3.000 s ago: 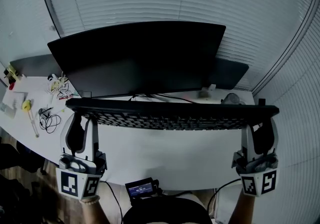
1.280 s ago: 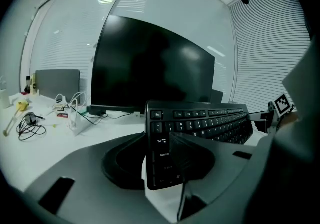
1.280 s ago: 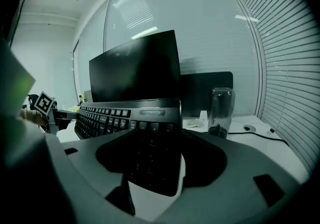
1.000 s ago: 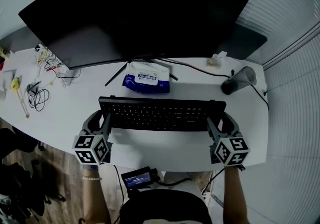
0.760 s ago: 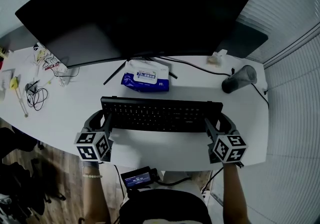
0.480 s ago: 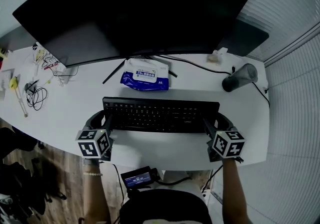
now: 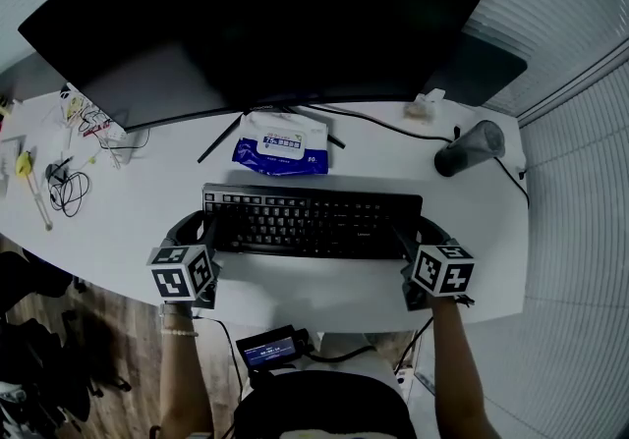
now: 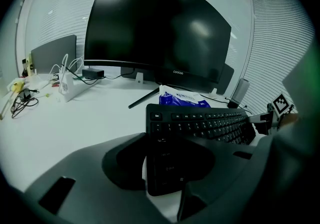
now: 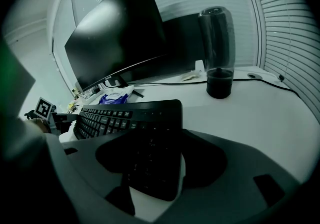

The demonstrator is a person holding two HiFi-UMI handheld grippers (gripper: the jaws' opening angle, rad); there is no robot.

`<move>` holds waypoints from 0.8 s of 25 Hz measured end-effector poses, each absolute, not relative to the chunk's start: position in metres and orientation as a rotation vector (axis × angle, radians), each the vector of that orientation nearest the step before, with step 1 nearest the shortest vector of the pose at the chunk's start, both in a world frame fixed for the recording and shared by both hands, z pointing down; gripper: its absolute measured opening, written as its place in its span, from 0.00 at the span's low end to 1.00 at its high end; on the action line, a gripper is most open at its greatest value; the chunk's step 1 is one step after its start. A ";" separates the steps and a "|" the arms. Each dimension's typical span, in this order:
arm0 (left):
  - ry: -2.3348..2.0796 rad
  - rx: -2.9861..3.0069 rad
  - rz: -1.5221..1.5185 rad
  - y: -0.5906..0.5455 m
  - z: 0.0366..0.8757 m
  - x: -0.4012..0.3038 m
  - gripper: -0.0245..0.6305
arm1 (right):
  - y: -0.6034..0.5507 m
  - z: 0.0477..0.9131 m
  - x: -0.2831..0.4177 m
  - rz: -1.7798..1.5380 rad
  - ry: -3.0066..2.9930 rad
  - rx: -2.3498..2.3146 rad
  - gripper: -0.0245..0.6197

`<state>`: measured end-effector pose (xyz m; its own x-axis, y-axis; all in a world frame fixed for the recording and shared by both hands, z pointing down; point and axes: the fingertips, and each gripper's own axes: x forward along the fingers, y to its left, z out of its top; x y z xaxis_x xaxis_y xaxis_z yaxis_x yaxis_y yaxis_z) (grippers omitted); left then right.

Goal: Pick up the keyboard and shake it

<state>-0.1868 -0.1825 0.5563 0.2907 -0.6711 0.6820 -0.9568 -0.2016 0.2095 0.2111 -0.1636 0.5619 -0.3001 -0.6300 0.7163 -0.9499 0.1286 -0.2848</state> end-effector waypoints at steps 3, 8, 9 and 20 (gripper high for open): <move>-1.438 1.953 0.595 -0.184 0.558 -0.187 0.27 | -0.164 0.565 0.212 1.035 -1.982 1.520 0.48; -1.434 1.936 0.591 -0.185 0.563 -0.187 0.27 | -0.165 0.570 0.212 1.068 -1.966 1.510 0.48; -1.430 1.932 0.589 -0.185 0.564 -0.186 0.27 | -0.165 0.571 0.213 1.075 -1.962 1.508 0.48; -1.431 1.910 0.556 -0.185 0.567 -0.187 0.27 | -0.165 0.574 0.213 1.048 -1.956 1.562 0.48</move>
<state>-0.1867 -0.1846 0.5671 0.3054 -0.6612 0.6853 -0.9504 -0.1668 0.2626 0.2131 -0.1649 0.5745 -0.2774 -0.6320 0.7236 -0.9525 0.0825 -0.2931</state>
